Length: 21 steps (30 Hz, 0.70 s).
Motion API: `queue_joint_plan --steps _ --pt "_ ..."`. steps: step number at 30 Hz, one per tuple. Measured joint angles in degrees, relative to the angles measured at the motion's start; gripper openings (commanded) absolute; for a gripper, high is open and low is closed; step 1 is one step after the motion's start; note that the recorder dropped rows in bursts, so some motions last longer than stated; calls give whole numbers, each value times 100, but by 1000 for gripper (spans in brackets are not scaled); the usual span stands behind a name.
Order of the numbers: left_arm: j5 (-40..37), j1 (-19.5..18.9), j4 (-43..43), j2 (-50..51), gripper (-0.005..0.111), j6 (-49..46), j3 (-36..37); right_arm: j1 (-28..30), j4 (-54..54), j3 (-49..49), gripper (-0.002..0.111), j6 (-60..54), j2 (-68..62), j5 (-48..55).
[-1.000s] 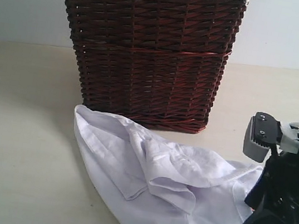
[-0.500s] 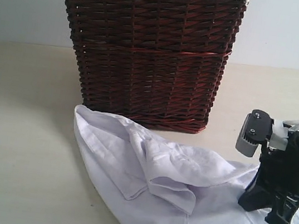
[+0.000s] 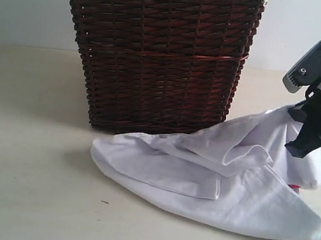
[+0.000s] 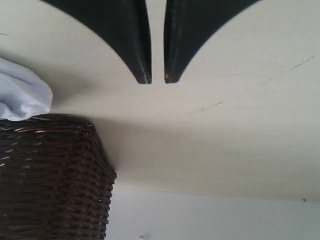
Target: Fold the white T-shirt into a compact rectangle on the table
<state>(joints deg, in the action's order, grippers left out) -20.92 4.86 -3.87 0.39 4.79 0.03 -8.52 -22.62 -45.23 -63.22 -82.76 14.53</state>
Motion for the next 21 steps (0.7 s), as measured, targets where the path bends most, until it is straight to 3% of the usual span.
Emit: queue_joint_plan --steps 6,8,13,16,19,21 --pt "0 0 0 0 12 0 0 0 0 0 53 30 -639 -835" --pt "0 0 0 0 12 0 0 0 0 0 58 153 -780 -1029" --pt "0 0 0 0 12 0 0 0 0 0 56 620 -501 -987" --pt "0 0 0 0 12 0 0 0 -103 0 54 670 112 -130" --pt "0 0 0 0 12 0 0 0 -18 55 54 -703 551 2625" --pt "0 0 0 0 12 0 0 0 255 262 54 -907 306 3241"
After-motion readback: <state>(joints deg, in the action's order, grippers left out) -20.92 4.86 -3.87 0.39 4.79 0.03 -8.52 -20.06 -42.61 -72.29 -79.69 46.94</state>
